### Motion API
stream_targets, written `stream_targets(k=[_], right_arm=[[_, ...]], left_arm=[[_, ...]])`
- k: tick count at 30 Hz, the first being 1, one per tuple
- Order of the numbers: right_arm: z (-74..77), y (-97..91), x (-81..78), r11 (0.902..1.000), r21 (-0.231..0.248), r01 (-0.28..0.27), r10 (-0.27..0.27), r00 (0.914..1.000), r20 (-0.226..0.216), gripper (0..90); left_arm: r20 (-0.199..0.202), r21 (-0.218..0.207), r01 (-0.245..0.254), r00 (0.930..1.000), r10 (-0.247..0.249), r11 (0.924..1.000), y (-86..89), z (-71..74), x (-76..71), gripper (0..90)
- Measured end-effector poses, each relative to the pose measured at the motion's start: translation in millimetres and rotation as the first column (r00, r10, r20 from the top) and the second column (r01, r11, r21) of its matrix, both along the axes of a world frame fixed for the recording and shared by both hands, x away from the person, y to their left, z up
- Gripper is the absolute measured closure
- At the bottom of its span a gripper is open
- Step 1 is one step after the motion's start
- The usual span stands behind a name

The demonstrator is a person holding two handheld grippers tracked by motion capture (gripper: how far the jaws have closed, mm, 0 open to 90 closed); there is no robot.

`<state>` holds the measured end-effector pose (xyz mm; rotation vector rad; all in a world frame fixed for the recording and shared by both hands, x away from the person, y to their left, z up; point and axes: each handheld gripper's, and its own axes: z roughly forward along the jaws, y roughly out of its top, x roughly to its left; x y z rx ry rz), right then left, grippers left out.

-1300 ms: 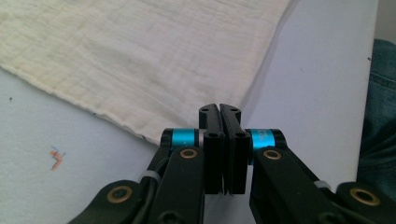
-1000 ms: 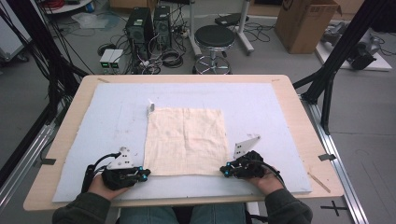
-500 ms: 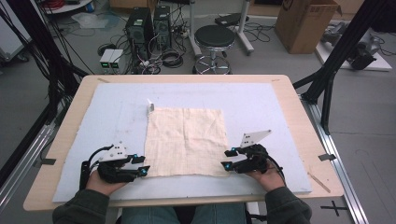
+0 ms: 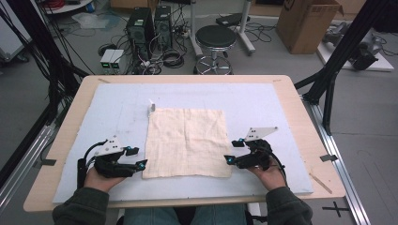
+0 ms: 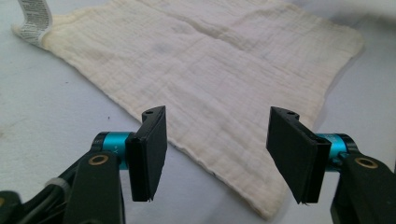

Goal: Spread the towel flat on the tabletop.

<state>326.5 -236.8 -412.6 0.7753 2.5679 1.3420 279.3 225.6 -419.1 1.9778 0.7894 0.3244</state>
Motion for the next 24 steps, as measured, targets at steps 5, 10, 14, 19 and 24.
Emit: stream_targets(k=[5, 10, 14, 19, 24], right_arm=[[-0.3, -3.3, 3.0, 0.9995, 0.005, 0.033, -0.033, 0.9995, -0.004, 26.0], [-0.3, -4.5, 4.8, 0.9988, 0.005, 0.048, -0.048, 0.9988, -0.003, 23.9], [-0.2, -4.6, 7.0, 0.9984, 0.004, 0.056, -0.056, 0.9984, -0.007, 22.0], [0.4, -4.7, 9.3, 0.9983, 0.002, 0.057, -0.057, 0.9983, -0.009, 21.5], [1.8, -3.9, 11.0, 0.9983, 0.002, 0.059, -0.059, 0.9983, 0.005, 21.2]], left_arm=[[0.008, -0.008, -0.021, 0.9997, 0.021, 0.9997, 2.1, 1.6, 1.0, 36.5], [0.015, -0.014, -0.04, 0.9991, 0.04, 0.9991, 5.9, 4.5, 5.7, 35.3], [0.015, -0.029, -0.053, 0.9984, 0.054, 0.9982, 8.1, 5.8, 9.1, 34.8], [0.027, -0.016, -0.057, 0.998, 0.058, 0.9982, 7.6, 11.4, 12.8, 34.5], [0.034, -0.015, -0.056, 0.9978, 0.057, 0.9983, 6.0, 14.9, 16.8, 34.3]])
